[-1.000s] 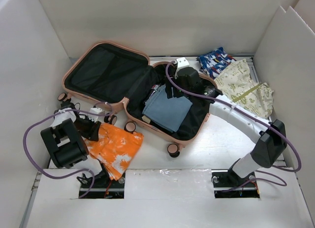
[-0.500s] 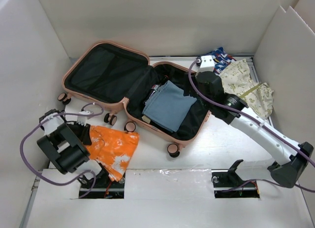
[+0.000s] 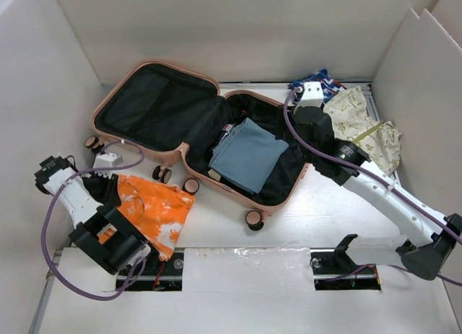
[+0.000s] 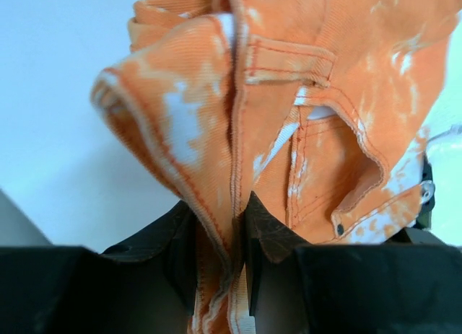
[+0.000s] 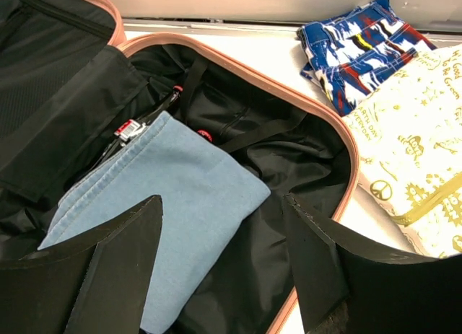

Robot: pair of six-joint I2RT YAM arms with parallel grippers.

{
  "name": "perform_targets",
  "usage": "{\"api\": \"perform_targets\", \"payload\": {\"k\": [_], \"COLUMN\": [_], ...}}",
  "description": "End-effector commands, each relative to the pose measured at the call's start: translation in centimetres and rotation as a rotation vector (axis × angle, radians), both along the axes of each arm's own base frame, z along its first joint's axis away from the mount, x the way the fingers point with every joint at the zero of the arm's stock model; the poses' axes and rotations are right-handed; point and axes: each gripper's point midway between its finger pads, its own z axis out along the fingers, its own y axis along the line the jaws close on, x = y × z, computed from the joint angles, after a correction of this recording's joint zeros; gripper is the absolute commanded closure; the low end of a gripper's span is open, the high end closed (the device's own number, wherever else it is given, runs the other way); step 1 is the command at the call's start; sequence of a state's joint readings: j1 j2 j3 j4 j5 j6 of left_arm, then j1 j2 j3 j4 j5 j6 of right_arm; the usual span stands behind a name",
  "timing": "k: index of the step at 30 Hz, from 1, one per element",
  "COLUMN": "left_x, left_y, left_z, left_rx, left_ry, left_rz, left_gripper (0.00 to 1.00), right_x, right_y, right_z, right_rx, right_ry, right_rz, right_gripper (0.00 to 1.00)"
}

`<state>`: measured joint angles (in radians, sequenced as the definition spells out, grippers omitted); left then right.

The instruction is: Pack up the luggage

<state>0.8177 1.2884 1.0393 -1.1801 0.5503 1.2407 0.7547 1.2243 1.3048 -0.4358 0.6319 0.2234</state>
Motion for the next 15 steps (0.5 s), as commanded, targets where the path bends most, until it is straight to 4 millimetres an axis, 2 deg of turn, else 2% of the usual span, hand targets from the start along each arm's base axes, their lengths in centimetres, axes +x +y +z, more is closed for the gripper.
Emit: {"api": "perform_targets", "payload": {"k": [1, 2, 3, 5, 6, 9, 10, 12, 13, 15], "left_x": [4.9, 6.1, 7.0, 8.3, 9.3, 10.9, 11.4, 12.5, 12.9, 13.6], "left_y": [1.6, 0.4, 0.4, -0.7, -1.2, -2.9, -3.3, -4.0, -5.1, -6.0], "left_z": [5.4, 6.7, 8.3, 10.2, 12.0, 14.2, 15.9, 17.0, 18.5, 19.9], "left_rx": [0.040, 0.000, 0.013, -0.002, -0.023, -0.066, -0.062, -0.088, -0.092, -0.113], "left_ry": [-0.267, -0.310, -0.354, -0.410, -0.455, -0.493, -0.530, -0.533, -0.563, -0.576], "left_rz": [-0.002, -0.011, -0.025, -0.061, -0.062, -0.096, -0.110, -0.103, -0.131, -0.128], "left_gripper": [1.00, 1.00, 1.00, 1.00, 1.00, 1.00, 1.00, 1.00, 1.00, 1.00], "right_x": [0.3, 0.3, 0.6, 0.8, 0.9, 1.2, 1.2, 1.3, 1.4, 1.4], "right_y": [0.5, 0.5, 0.7, 1.0, 1.1, 1.3, 1.1, 1.0, 1.1, 1.1], "right_z": [1.4, 1.4, 1.7, 1.9, 2.0, 2.3, 2.3, 2.5, 2.7, 2.7], "right_rx": [0.027, 0.027, 0.026, 0.021, 0.021, 0.017, 0.014, 0.019, 0.025, 0.016], "right_ry": [-0.051, -0.051, -0.059, -0.060, -0.060, -0.069, -0.071, -0.080, -0.086, -0.087], "right_rz": [-0.004, -0.004, -0.002, 0.009, 0.009, 0.012, 0.002, -0.007, -0.007, -0.005], "right_gripper": [0.28, 0.28, 0.28, 0.28, 0.28, 0.28, 0.28, 0.28, 0.28, 0.28]}}
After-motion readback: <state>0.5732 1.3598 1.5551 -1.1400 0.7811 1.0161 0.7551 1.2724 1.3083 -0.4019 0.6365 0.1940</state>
